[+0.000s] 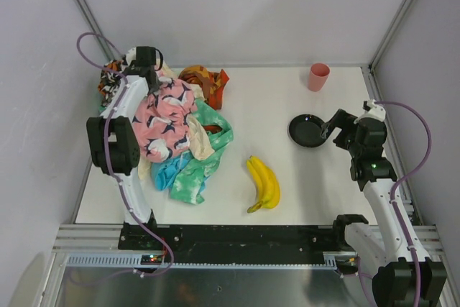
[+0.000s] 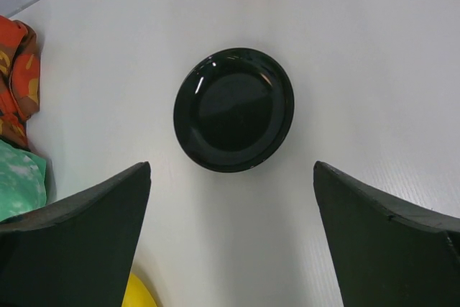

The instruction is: Pick out a specific cloth from the pile

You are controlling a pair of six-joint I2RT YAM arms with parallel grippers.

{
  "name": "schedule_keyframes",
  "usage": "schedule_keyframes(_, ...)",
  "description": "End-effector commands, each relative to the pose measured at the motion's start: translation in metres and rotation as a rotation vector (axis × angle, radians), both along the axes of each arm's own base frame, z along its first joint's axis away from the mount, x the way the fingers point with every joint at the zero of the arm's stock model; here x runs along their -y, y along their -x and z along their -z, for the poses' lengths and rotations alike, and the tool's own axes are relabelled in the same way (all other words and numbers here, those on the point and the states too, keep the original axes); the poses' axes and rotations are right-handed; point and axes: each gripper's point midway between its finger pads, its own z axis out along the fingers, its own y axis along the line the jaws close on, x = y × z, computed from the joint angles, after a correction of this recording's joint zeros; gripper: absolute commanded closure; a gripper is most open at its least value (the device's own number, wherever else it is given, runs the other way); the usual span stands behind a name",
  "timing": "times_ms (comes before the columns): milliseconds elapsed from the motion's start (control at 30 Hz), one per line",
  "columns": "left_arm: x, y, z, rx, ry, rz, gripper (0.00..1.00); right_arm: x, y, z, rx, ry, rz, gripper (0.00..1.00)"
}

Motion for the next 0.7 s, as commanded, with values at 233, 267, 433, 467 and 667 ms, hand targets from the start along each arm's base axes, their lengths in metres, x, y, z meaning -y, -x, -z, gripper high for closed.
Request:
schedule_keyframes(233,0.034,0.002,-0.024,0.052,0.100,0.135,0.03,-0.015,-0.004,-0.017,0.069,-0.014,-0.095,0.01)
schedule_keyframes(267,0.038,0.010,-0.040,0.079,0.088,0.148,0.02,-0.017,-0.003,-0.019,0.075,-0.017,-0.103,0.01)
schedule_keyframes(433,0.073,0.066,-0.109,0.199,-0.039,0.212,0.00,-0.022,0.001,-0.025,0.096,-0.031,-0.130,0.01)
schedule_keyframes(467,0.085,0.078,-0.114,0.208,-0.058,0.241,0.00,-0.023,0.002,-0.026,0.100,-0.032,-0.133,0.01)
schedule_keyframes(667,0.201,0.147,-0.076,0.113,-0.017,0.639,0.00,-0.025,0.006,-0.031,0.112,-0.035,-0.149,0.01)
